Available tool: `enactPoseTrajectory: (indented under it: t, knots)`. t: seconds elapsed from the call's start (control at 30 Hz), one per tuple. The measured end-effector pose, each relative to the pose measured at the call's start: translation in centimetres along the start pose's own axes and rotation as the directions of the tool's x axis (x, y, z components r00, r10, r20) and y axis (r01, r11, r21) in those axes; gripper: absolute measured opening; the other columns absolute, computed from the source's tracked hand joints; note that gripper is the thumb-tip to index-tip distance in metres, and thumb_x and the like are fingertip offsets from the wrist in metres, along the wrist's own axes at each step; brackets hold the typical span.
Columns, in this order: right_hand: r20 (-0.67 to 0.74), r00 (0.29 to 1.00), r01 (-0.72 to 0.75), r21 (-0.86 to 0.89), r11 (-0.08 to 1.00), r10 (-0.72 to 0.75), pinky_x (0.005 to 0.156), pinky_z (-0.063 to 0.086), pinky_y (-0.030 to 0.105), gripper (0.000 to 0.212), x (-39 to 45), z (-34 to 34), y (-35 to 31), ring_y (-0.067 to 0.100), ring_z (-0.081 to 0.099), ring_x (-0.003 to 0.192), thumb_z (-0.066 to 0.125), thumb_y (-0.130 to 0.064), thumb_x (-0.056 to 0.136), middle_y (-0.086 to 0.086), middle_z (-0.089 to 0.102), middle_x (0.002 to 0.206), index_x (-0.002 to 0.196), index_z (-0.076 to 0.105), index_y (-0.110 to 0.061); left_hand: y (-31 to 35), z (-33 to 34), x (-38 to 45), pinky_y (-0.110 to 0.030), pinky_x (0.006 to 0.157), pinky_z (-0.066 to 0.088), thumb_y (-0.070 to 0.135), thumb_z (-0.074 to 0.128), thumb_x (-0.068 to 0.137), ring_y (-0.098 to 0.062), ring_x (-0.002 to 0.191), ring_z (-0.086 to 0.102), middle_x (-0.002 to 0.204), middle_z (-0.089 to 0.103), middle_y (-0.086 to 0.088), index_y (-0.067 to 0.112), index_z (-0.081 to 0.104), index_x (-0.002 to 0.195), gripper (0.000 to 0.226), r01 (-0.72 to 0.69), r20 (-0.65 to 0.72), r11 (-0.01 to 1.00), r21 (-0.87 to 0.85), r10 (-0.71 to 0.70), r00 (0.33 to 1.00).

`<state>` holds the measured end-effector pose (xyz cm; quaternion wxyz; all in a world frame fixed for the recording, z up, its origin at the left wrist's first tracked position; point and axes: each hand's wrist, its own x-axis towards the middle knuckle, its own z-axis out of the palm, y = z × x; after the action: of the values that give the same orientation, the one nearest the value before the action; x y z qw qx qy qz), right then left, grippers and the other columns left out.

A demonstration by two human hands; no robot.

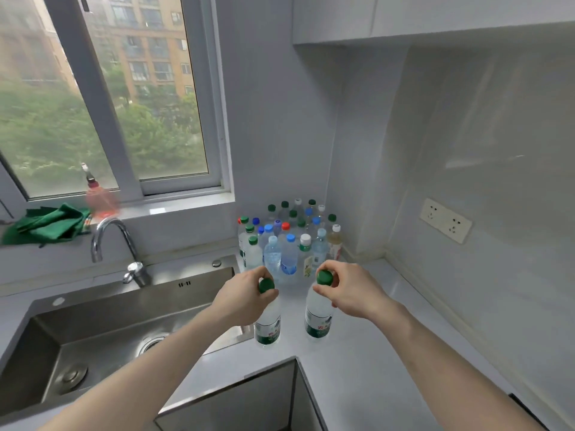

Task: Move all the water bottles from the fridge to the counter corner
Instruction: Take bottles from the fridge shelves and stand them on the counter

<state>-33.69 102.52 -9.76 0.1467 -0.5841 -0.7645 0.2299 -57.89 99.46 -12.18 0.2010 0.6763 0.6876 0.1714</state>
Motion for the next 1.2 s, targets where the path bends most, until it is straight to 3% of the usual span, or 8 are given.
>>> enactPoseTrajectory:
  t: [0.1, 0.2, 0.37, 0.47, 0.67, 0.87, 1.0, 1.2]
  knots:
    - [0.007, 1.0, 0.009, -0.028, 1.0, -0.009, 0.071, 0.054, 0.033, 0.017, 4.3, 0.6, 0.0, 0.017, 0.068, 0.078, 0.071, -0.048, 0.091, -0.01, 0.068, 0.094, 0.099, 0.06, -0.038, -1.5, 0.0, 3.6, -0.031, 0.068, 0.043, 0.046, 0.059, 0.095, -0.021, 0.086, 0.061, 0.095, 0.063, 0.006, 0.033, 0.052, 0.1, 0.016, 0.034, 0.012, 0.998, 0.05, -0.034, 0.999]
    - [0.028, 1.0, 0.005, -0.072, 0.997, -0.003, 0.077, 0.054, 0.035, 0.016, 8.7, 1.7, -0.5, 0.019, 0.066, 0.086, 0.07, -0.046, 0.093, -0.007, 0.069, 0.101, 0.1, 0.059, -0.036, -3.3, 0.0, 7.5, -0.03, 0.067, 0.042, 0.046, 0.06, 0.097, -0.019, 0.083, 0.059, 0.095, 0.061, 0.005, 0.03, 0.054, 0.103, 0.018, 0.06, 0.032, 0.995, 0.083, -0.063, 0.997]
    - [0.062, 0.998, -0.021, -0.172, 0.985, 0.032, 0.083, 0.052, 0.037, 0.022, 14.6, 3.9, -1.0, 0.022, 0.063, 0.098, 0.066, -0.047, 0.096, -0.003, 0.07, 0.108, 0.108, 0.059, -0.031, -6.1, 0.4, 12.6, -0.032, 0.074, 0.047, 0.048, 0.06, 0.097, -0.021, 0.091, 0.059, 0.113, 0.066, 0.0, 0.025, 0.058, 0.115, 0.029, 0.048, 0.075, 0.984, 0.174, -0.062, 0.995]
    - [0.104, 0.992, -0.053, -0.17, 0.984, 0.072, 0.088, 0.054, 0.04, 0.026, 17.5, 5.3, -0.8, 0.023, 0.063, 0.1, 0.066, -0.046, 0.097, -0.001, 0.068, 0.111, 0.113, 0.059, -0.027, -7.4, 0.6, 15.4, -0.036, 0.078, 0.052, 0.048, 0.058, 0.097, -0.024, 0.095, 0.062, 0.113, 0.067, -0.002, 0.023, 0.057, 0.114, 0.03, 0.021, 0.112, 0.977, 0.212, -0.046, 0.993]
    - [0.128, 0.983, -0.1, -0.229, 0.968, 0.132, 0.078, 0.042, 0.034, 0.026, 22.6, 8.2, -0.4, 0.023, 0.056, 0.096, 0.063, -0.041, 0.099, 0.0, 0.062, 0.109, 0.119, 0.057, -0.025, -9.3, 1.4, 20.7, -0.039, 0.082, 0.056, 0.046, 0.056, 0.097, -0.027, 0.099, 0.064, 0.112, 0.068, -0.003, 0.023, 0.056, 0.116, 0.03, -0.01, 0.171, 0.964, 0.264, -0.037, 0.985]
    - [0.147, 0.972, -0.143, -0.255, 0.956, 0.185, 0.086, 0.052, 0.04, 0.023, 25.9, 10.2, -0.5, 0.029, 0.063, 0.105, 0.063, -0.043, 0.099, 0.004, 0.066, 0.114, 0.112, 0.055, -0.025, -10.6, 2.5, 23.7, -0.036, 0.076, 0.047, 0.044, 0.054, 0.098, -0.028, 0.104, 0.063, 0.114, 0.066, -0.003, 0.021, 0.054, 0.119, 0.031, -0.02, 0.215, 0.948, 0.319, -0.052, 0.975]
    - [0.165, 0.964, -0.16, -0.262, 0.952, 0.207, 0.09, 0.054, 0.042, 0.022, 27.1, 11.4, -0.4, 0.028, 0.062, 0.103, 0.063, -0.041, 0.099, 0.003, 0.066, 0.112, 0.112, 0.055, -0.025, -11.2, 3.0, 25.0, -0.039, 0.08, 0.052, 0.042, 0.055, 0.098, -0.029, 0.101, 0.064, 0.112, 0.066, -0.003, 0.021, 0.052, 0.117, 0.028, -0.026, 0.251, 0.948, 0.317, -0.057, 0.966]
    - [0.172, 0.962, -0.164, -0.251, 0.954, 0.21, 0.078, 0.054, 0.039, 0.021, 28.5, 12.2, -0.8, 0.027, 0.061, 0.095, 0.062, -0.038, 0.101, 0.004, 0.064, 0.112, 0.115, 0.056, -0.024, -11.7, 3.7, 26.3, -0.039, 0.079, 0.051, 0.044, 0.055, 0.099, -0.027, 0.095, 0.06, 0.11, 0.065, -0.003, 0.021, 0.049, 0.113, 0.028, -0.045, 0.24, 0.948, 0.315, -0.034, 0.97]
